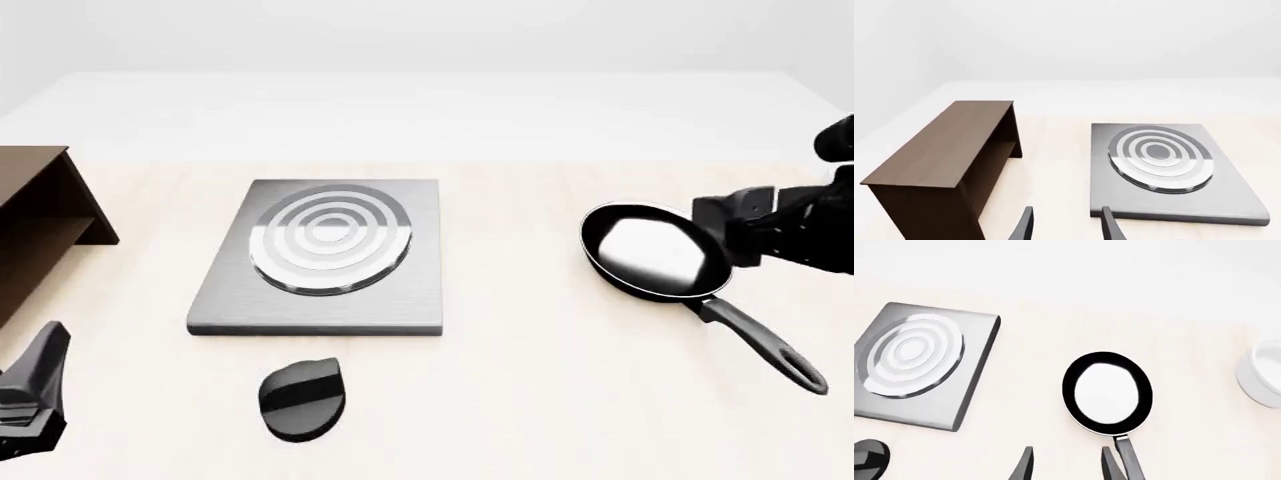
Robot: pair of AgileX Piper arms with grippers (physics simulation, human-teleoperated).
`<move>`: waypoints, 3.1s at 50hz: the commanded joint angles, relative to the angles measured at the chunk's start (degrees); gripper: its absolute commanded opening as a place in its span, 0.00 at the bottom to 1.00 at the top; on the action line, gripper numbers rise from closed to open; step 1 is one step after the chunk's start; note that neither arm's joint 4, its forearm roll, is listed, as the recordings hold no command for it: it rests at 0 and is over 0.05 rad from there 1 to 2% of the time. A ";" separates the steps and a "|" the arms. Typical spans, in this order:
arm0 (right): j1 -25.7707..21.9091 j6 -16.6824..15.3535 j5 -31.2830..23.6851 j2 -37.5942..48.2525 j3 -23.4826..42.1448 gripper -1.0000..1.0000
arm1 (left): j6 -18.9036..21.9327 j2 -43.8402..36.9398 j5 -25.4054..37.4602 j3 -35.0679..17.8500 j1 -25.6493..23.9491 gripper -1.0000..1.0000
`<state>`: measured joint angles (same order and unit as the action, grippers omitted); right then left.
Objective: Turn on the stove and put the frying pan on it.
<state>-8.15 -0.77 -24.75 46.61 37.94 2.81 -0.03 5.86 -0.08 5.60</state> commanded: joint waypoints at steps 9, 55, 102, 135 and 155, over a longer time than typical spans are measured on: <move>7.26 -10.17 -10.49 14.70 9.45 1.00 | -0.66 0.02 0.45 0.06 0.35 1.00; 19.57 -23.26 -9.08 30.91 10.70 1.00 | -0.57 0.02 0.82 0.07 -0.07 1.00; 20.83 -24.23 0.75 42.22 5.66 1.00 | -0.67 0.02 0.74 0.06 -0.27 1.00; 23.28 -25.30 3.30 46.38 4.10 1.00 | -0.71 0.02 0.58 0.06 -0.16 1.00; 21.34 -23.76 5.90 49.41 3.06 1.00 | -0.81 0.02 0.66 0.06 -0.04 1.00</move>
<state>14.06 -25.26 -19.82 94.65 41.29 2.01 0.00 6.50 -0.02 5.52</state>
